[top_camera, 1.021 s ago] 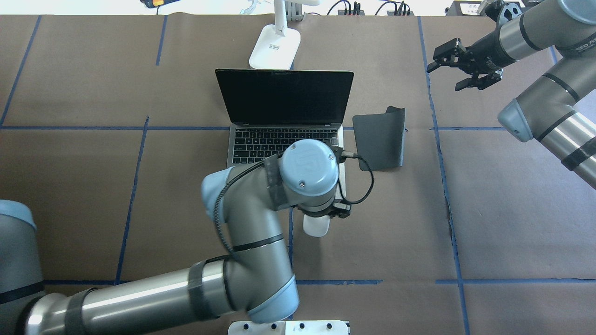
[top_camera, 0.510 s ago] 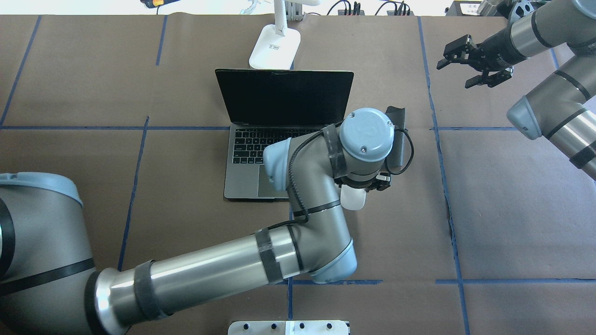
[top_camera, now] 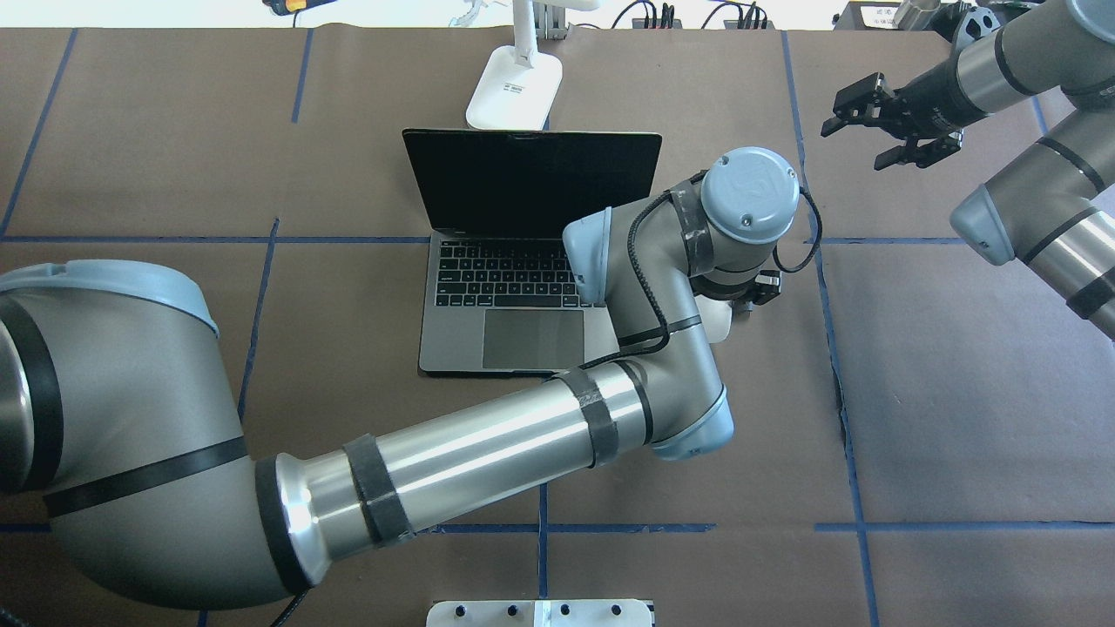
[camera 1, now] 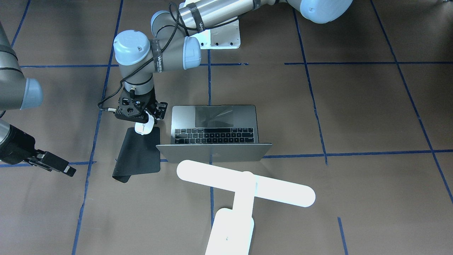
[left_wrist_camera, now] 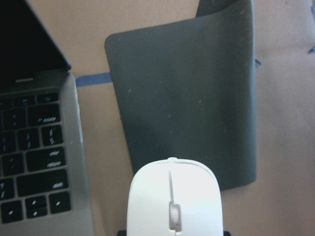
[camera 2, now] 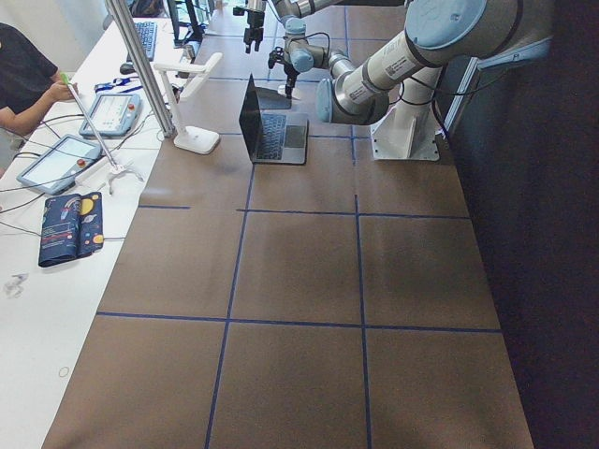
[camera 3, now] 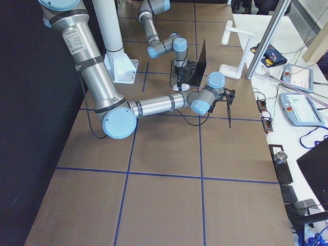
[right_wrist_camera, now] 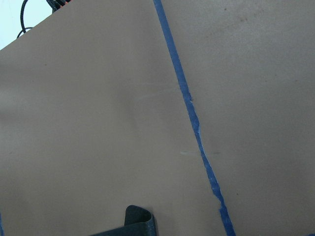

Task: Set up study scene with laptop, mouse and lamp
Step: 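Lower the mouse onto the black mouse pad and open the left gripper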

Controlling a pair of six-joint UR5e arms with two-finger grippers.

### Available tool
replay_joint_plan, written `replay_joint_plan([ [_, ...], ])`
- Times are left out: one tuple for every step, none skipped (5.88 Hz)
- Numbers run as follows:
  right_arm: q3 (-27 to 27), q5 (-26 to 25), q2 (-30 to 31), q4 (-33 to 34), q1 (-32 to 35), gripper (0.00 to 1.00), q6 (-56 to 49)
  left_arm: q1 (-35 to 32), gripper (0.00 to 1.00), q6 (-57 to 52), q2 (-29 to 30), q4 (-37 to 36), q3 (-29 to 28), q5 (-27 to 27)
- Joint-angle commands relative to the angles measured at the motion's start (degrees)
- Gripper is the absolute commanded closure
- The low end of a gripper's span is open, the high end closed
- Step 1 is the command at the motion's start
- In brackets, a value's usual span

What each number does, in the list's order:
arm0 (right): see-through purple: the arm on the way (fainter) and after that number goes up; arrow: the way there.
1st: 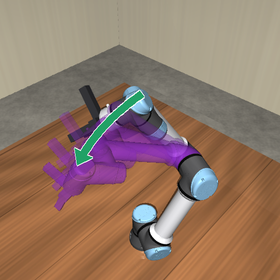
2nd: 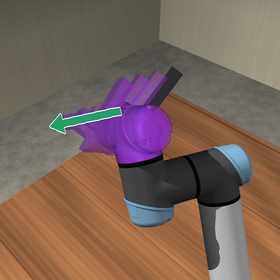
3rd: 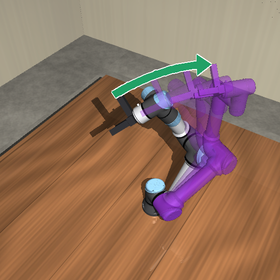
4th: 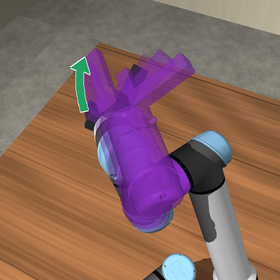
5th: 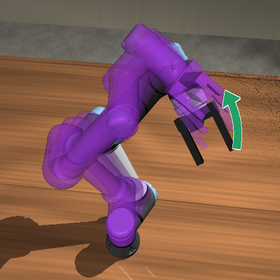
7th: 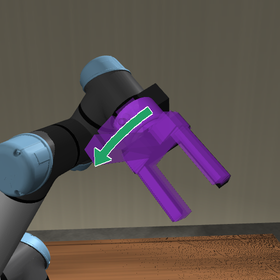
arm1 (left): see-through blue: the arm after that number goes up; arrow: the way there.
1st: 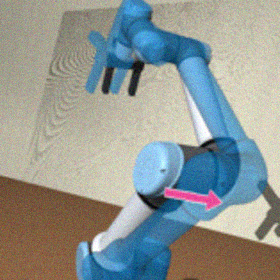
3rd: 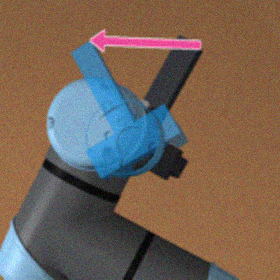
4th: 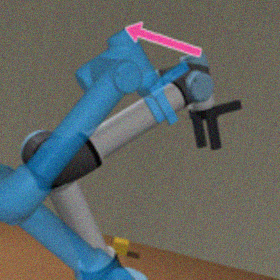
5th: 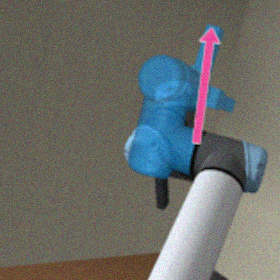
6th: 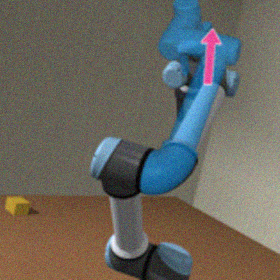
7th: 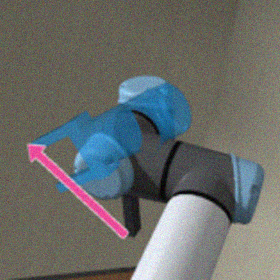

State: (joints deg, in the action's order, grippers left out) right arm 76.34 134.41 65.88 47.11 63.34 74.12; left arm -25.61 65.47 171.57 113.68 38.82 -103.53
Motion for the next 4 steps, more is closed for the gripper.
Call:
replay_joint_plan([
  [-0.05, -0.02, -0.23, 0.00, -0.23, 0.00, 0.06, -0.41, 0.89, 0.80, 3.15, 8.19, -7.00, 4.61],
  [-0.05, 0.07, -0.23, 0.00, -0.32, 0.00, 0.06, -0.41, 0.86, 0.88, 4.20, 12.32, -10.31, 8.39],
  [0.03, 0.24, -0.23, 0.00, -0.32, 0.00, 0.06, -0.58, 0.83, 1.76, 4.21, 16.36, -11.48, 11.48],
  [-0.05, 0.76, -0.23, 0.00, -0.32, 0.00, 0.06, -0.76, 0.83, 3.07, 4.12, 17.44, -12.62, 13.86],
])
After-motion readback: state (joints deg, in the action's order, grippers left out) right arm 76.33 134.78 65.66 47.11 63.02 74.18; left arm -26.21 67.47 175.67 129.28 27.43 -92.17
